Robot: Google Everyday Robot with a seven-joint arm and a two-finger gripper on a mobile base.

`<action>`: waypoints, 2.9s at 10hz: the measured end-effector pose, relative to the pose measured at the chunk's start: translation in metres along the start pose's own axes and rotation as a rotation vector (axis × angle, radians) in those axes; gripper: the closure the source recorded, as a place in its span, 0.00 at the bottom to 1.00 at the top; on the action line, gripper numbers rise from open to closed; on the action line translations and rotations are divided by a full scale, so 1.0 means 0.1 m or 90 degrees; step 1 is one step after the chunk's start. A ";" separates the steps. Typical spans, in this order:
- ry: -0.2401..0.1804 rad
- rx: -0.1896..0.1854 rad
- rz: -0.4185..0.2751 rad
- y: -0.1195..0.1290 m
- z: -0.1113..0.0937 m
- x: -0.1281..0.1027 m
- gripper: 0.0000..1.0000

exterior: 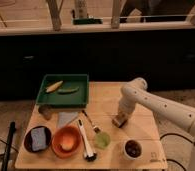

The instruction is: Wipe table surface with eraser

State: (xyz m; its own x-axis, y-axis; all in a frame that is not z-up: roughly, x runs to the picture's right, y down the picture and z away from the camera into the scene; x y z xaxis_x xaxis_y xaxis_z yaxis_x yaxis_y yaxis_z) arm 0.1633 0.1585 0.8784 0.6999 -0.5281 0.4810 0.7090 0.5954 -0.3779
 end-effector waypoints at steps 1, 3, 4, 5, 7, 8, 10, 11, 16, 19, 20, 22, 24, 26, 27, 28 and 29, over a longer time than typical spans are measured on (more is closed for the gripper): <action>-0.007 0.002 -0.015 -0.08 0.01 -0.06 1.00; -0.024 0.012 -0.049 -0.23 0.02 -0.21 1.00; -0.034 0.016 -0.071 -0.31 0.02 -0.33 1.00; -0.040 0.018 -0.087 -0.31 0.02 -0.38 1.00; -0.054 0.016 -0.108 -0.22 0.00 -0.53 1.00; -0.057 0.013 -0.108 -0.17 -0.01 -0.55 1.00; -0.053 0.004 -0.090 0.06 -0.08 -0.49 1.00; -0.046 0.001 -0.077 0.15 -0.11 -0.43 1.00; 0.000 -0.003 -0.029 0.22 -0.10 0.00 1.00; -0.003 0.001 -0.047 0.01 0.00 0.01 1.00; -0.012 0.007 -0.062 -0.09 0.03 -0.05 1.00; -0.031 0.019 -0.086 -0.18 0.06 -0.16 1.00; -0.054 0.031 -0.114 -0.22 0.05 -0.34 1.00; -0.066 0.037 -0.126 -0.11 -0.01 -0.48 1.00; -0.068 0.036 -0.127 -0.05 -0.03 -0.52 1.00; -0.067 0.034 -0.122 0.04 -0.06 -0.52 1.00; -0.064 0.029 -0.111 0.14 -0.09 -0.48 1.00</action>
State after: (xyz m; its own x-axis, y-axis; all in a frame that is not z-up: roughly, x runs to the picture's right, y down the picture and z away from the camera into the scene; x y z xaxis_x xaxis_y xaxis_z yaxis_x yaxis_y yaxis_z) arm 0.1402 0.1868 0.8428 0.5530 -0.5641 0.6132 0.8125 0.5283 -0.2467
